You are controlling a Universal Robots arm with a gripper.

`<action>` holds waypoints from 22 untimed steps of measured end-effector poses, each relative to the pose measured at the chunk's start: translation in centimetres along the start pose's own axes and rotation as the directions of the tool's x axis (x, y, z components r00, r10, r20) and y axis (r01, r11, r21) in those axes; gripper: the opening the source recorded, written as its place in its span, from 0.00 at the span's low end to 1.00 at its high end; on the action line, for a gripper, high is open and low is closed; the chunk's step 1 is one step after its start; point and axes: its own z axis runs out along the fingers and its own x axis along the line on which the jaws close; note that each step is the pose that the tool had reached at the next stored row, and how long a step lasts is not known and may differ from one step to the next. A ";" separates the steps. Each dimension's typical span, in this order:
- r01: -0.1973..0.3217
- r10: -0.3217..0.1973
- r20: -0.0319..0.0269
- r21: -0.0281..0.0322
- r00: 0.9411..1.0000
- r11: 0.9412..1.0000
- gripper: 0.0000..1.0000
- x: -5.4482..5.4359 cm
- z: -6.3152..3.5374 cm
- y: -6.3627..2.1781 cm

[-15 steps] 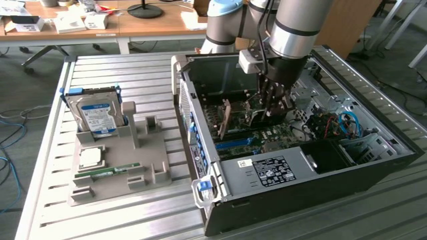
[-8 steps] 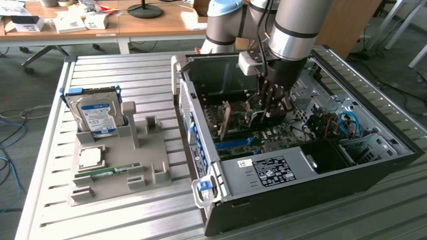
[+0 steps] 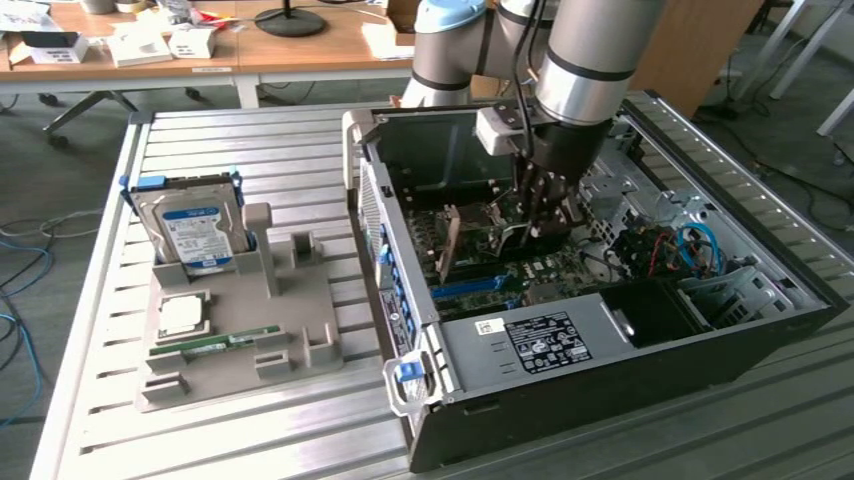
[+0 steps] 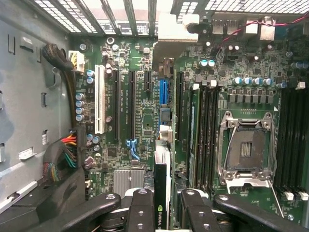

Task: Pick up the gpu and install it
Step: 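Insert the gpu into the slot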

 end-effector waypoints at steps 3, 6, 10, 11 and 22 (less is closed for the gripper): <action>0.000 0.000 0.000 0.000 1.000 1.000 0.26 0.0 0.02 0.16; 0.000 0.000 0.000 0.000 1.000 1.000 0.26 0.0 0.01 0.41; 0.000 0.000 0.000 0.000 1.000 1.000 0.26 0.0 0.01 0.79; 0.000 0.000 0.000 0.000 1.000 1.000 0.26 0.0 0.01 0.86; 0.000 0.000 0.000 0.000 1.000 1.000 0.26 0.0 0.18 1.18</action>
